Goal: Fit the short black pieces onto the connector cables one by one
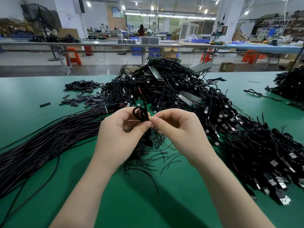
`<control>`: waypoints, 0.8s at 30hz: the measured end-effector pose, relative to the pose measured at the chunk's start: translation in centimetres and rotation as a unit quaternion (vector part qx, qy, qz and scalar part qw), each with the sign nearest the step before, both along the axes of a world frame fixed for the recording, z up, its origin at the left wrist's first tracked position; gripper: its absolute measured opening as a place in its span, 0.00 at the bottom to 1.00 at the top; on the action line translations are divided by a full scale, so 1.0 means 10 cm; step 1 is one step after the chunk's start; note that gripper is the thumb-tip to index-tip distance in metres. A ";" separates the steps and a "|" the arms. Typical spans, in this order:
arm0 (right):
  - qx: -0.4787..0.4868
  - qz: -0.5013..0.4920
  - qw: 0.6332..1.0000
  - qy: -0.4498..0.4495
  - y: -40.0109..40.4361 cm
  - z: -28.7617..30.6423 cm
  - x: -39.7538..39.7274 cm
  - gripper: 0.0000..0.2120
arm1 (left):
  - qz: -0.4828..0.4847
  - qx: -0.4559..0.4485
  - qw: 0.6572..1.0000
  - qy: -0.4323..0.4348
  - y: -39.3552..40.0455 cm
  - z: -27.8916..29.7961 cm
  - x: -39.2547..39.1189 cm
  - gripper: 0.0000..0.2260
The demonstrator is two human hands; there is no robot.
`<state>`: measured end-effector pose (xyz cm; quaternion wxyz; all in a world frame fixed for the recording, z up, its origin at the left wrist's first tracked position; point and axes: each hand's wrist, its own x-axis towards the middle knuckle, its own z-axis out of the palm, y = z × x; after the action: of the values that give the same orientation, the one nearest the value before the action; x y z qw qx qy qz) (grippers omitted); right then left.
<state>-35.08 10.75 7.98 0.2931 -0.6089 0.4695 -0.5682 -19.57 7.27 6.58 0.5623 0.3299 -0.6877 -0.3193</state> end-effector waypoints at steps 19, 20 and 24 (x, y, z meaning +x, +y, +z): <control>0.355 0.194 0.884 -0.233 -0.09 -0.08 -0.18 0.06 | 0.035 -0.213 0.961 -0.173 0.00 -0.05 0.04 0.19; 0.355 0.204 0.881 -0.236 -0.09 -0.09 -0.18 0.05 | 0.032 -0.225 0.956 -0.186 -0.01 -0.05 0.05 0.18; 0.361 0.220 0.872 -0.247 -0.10 -0.11 -0.19 0.04 | 0.007 -0.244 0.952 -0.184 -0.02 -0.06 0.10 0.19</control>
<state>-36.97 9.72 6.92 0.7159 -0.3886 0.4082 -0.4120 -18.59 7.04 6.02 0.4916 0.2410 -0.8337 -0.0714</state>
